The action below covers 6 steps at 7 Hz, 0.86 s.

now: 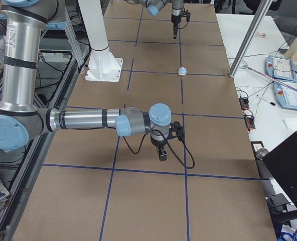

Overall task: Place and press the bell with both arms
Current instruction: 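Withdraw the left arm while the right arm reaches in toward the bell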

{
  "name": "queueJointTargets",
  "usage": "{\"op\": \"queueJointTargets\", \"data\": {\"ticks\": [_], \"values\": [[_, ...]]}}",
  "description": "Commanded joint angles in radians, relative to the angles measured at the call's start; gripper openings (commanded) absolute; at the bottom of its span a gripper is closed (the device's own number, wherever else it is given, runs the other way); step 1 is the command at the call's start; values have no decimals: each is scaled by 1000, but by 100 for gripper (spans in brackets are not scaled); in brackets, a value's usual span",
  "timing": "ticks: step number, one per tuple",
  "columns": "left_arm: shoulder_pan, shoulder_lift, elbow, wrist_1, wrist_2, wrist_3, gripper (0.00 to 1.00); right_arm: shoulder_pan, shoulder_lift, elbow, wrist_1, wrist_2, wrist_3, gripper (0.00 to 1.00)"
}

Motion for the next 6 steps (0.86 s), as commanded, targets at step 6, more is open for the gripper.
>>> {"op": "queueJointTargets", "data": {"ticks": [6], "values": [[-716, 706, -100, -1, -147, 989, 100, -473, 435, -7, -17, -114, 689, 100]]}}
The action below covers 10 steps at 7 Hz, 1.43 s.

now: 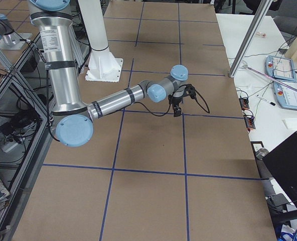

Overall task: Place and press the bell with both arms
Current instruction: 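Move the right gripper above the bell's cream button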

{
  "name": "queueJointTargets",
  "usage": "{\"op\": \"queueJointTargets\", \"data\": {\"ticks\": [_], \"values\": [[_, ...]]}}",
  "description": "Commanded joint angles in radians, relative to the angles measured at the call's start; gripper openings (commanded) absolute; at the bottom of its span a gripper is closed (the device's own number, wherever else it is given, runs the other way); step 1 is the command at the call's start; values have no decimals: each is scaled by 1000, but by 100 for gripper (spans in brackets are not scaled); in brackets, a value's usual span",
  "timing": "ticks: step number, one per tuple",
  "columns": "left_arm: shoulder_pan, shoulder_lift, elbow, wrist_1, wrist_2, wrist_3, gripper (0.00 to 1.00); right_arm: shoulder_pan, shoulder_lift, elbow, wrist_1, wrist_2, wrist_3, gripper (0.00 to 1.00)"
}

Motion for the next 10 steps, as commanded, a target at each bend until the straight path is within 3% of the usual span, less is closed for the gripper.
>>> {"op": "queueJointTargets", "data": {"ticks": [1, 2, 3, 4, 6, 7, 9, 10], "values": [[-208, 88, 95, -3, -25, 207, 100, -132, 187, -1, -120, -65, 192, 100], [-247, 126, 96, -11, -121, 201, 100, -198, 301, -8, -236, -138, 282, 100], [-255, 166, 102, -14, -161, 195, 100, -250, 382, -43, -271, -195, 348, 96], [-253, 164, 103, -17, -162, 175, 100, -266, 473, -132, -273, -197, 417, 70], [-253, 164, 100, -32, -159, 163, 100, -305, 625, -318, -260, -235, 439, 8], [-253, 162, 102, -43, -154, 161, 100, -319, 721, -444, -256, -239, 464, 0], [-253, 162, 102, -45, -154, 163, 100, -341, 875, -739, 5, -278, 615, 0], [-253, 162, 100, -45, -154, 161, 100, -342, 915, -803, 20, -291, 620, 0]]}}
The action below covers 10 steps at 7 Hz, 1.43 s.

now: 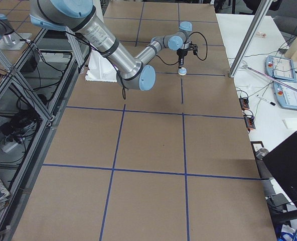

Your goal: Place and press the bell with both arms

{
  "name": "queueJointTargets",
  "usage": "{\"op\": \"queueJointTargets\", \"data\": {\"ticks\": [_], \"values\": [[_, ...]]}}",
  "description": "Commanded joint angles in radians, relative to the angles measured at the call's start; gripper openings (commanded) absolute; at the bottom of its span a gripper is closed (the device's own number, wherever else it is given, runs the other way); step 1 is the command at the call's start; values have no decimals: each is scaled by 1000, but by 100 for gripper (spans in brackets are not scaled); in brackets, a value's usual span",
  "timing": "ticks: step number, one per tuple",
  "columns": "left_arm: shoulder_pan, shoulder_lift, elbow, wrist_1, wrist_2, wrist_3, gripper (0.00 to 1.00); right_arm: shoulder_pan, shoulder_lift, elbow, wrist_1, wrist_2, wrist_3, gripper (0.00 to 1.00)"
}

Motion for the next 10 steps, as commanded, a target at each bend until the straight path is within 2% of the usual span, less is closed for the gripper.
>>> {"op": "queueJointTargets", "data": {"ticks": [1, 2, 10], "values": [[0, 0, -1, -1, 2, 2, 100, -10, 64, -122, 65, -28, 35, 0], [1, 0, -3, -1, 2, 2, 100, -16, 66, -138, 69, -64, 35, 0], [0, 0, -7, -1, 0, 0, 100, -35, 89, -178, 75, -78, 36, 0]]}}
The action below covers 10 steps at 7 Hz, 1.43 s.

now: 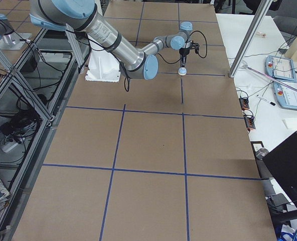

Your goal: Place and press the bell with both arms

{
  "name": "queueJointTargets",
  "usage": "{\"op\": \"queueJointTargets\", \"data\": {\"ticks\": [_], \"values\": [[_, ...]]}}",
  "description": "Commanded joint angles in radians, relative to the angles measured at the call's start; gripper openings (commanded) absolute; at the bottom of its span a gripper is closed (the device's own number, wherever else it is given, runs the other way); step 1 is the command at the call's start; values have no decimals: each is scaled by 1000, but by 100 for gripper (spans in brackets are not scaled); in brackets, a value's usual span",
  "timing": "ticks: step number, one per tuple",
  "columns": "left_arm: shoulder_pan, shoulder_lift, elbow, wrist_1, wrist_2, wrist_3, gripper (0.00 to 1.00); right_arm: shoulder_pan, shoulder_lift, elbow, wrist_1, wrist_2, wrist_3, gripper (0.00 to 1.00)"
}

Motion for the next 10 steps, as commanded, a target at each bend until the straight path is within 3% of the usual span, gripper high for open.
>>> {"op": "queueJointTargets", "data": {"ticks": [1, 6, 8, 9, 10], "values": [[0, 0, 0, 0, 1, 0, 100, -7, -2, -8, 0, -4, -2, 0], [0, 0, 1, 0, 0, 0, 100, 10, 12, 24, -1, 6, -8, 0], [0, 0, 6, -3, 1, 7, 100, 63, 10, 43, -6, 101, -14, 4], [2, -2, 8, -2, 1, 8, 100, 95, 3, 45, -11, 156, -15, 26], [5, -3, 23, -12, 0, 8, 100, 103, -19, 60, -12, 160, -19, 93]]}}
